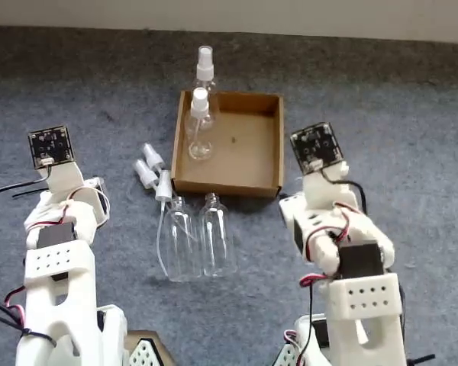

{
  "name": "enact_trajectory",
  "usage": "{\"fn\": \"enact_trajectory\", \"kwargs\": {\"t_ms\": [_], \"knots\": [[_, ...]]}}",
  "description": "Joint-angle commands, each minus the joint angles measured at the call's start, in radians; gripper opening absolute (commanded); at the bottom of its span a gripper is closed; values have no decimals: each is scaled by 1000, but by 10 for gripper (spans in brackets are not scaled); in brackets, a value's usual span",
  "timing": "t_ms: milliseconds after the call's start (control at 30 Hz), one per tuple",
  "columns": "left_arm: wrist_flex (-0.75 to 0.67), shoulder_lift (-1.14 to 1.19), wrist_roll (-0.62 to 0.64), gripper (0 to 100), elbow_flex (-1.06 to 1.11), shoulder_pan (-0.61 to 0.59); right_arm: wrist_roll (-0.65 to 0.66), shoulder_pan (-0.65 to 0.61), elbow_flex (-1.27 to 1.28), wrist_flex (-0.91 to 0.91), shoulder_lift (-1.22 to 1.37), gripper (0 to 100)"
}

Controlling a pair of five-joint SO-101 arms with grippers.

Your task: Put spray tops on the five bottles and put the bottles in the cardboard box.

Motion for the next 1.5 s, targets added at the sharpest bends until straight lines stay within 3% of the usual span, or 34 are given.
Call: {"fn": "enact_trajectory", "kwargs": {"t_ms": [0, 167, 300, 400, 667, 800, 1000, 1200, 1467], "knots": [[40, -15, -55, 127, -93, -8, -11, -50, 102, -61, -200, 5], [281, -15, -80, 129, -263, 36, -3, -65, 317, -71, -501, 5], [428, -15, -132, 127, -363, 120, -3, 10, 430, -31, -730, 5], [500, -15, -153, 128, -437, 170, -3, 38, 472, -10, -739, 5], [522, 47, -150, 130, -526, 186, -11, 38, 484, -12, -697, 5], [525, 252, -141, 130, -611, 186, -14, 38, 484, -7, -697, 5], [525, 553, 55, 172, -800, 206, -68, 38, 484, -4, -697, 5], [540, 730, 14, 195, -906, 309, -66, -13, 486, 12, -697, 5], [539, 888, 87, 195, -978, 236, -66, -65, 486, 33, -697, 5]]}}
